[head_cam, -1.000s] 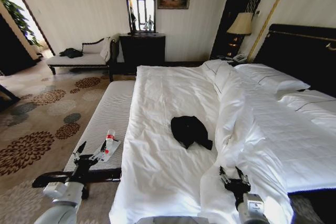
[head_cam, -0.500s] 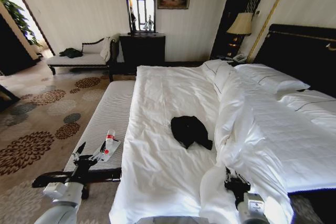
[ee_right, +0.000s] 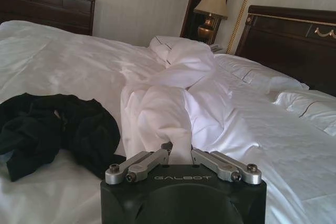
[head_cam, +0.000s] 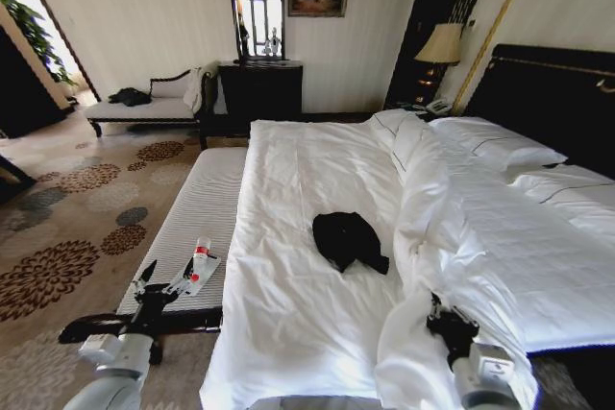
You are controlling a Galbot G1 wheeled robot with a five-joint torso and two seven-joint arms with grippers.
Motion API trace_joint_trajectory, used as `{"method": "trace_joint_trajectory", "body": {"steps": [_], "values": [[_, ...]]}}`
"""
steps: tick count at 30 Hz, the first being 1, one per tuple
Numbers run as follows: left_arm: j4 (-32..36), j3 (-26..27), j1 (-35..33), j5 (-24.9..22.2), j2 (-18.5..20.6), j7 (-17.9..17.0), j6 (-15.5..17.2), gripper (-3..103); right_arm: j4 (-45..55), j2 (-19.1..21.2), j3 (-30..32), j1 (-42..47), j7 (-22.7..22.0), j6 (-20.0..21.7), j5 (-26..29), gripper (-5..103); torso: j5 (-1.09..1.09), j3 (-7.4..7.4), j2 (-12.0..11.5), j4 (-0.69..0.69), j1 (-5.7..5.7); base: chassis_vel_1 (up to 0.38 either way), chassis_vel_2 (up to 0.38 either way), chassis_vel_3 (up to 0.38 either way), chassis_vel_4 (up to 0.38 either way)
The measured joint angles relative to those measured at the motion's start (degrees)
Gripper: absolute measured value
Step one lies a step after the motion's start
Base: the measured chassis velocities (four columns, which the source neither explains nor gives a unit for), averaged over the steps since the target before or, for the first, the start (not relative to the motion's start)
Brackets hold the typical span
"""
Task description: Fold the clothes on the bed.
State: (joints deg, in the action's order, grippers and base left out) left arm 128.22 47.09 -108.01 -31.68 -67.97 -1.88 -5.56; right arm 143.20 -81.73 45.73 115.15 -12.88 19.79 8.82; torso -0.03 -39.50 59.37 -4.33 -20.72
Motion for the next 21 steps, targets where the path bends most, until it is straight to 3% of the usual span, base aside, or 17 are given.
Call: {"method": "trace_joint_trajectory", "body": {"steps": [10, 21], "values": [[0.1, 0.3, -0.1, -0.1, -0.1, 0.0, -0.3, 100, 0.2, -1.3, -0.6, 0.1, -1.1, 0.1, -1.8, 1, -0.02, 0.0, 0.0, 0.0, 0.0, -0.035, -0.034, 0.041, 0.035], [0.0, 0.2, 0.2, -0.1, -0.2, 0.0, -0.5, 100, 0.2, -1.2, 1.7, -0.2, -2.9, 0.4, -0.8, 1, 0.01, 0.0, 0.0, 0.0, 0.0, -0.223, -0.211, 0.216, 0.227]]}}
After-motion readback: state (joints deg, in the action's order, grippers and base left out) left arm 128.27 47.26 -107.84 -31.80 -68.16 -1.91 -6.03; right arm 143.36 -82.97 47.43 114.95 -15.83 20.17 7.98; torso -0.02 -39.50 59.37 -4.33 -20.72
